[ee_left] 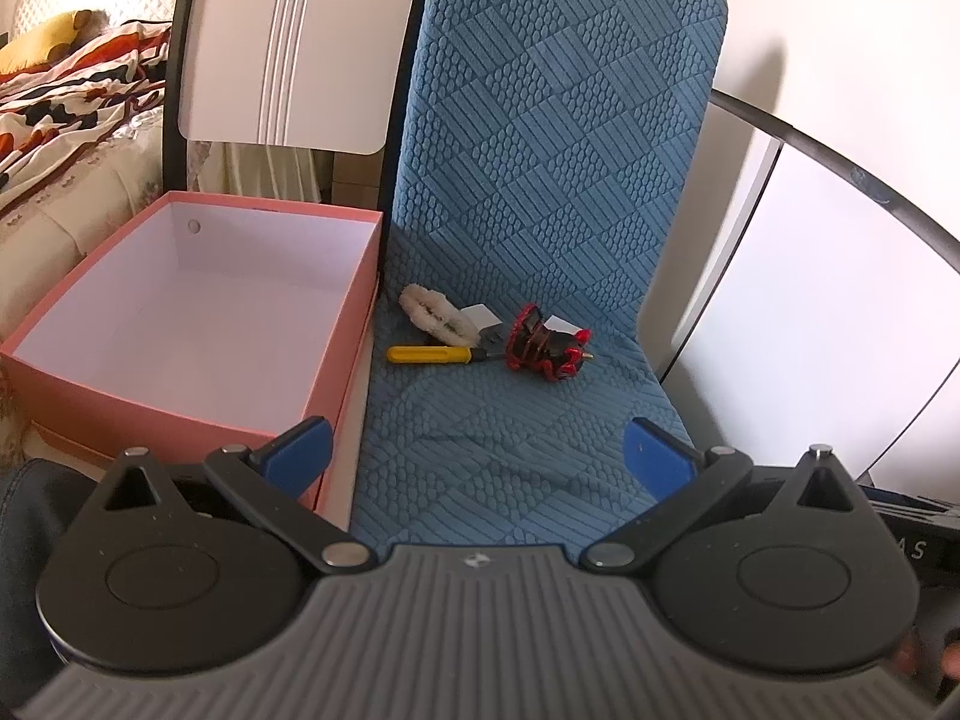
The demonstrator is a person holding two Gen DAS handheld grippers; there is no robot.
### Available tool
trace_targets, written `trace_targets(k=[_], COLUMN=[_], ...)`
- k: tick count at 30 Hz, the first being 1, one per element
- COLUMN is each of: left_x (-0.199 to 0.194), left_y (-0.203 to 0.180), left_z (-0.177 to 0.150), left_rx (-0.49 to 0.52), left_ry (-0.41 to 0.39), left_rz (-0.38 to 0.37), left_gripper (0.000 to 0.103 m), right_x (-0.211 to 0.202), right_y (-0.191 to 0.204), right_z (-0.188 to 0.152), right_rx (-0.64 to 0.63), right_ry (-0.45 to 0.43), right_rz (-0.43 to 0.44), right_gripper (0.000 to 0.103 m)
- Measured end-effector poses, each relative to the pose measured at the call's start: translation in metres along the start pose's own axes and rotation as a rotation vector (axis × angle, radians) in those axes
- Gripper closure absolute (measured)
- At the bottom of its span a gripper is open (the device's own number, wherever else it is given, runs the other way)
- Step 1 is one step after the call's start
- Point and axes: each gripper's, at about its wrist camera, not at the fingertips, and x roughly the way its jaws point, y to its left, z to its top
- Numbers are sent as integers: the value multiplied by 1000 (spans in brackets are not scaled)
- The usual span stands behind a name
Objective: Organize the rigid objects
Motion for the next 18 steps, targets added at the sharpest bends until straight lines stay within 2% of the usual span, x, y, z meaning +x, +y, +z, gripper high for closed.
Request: trace_targets(k=[18], left_x=[14], left_y=[5], left_z=[-1], left_rx=[14], left_ry=[18], left_rz=[2], left_gripper=[0], right_x=[9], right_y=[-2], right_z=[3], right_rx=[23], right_ry=[19], right_rz=[43], right_gripper=[13])
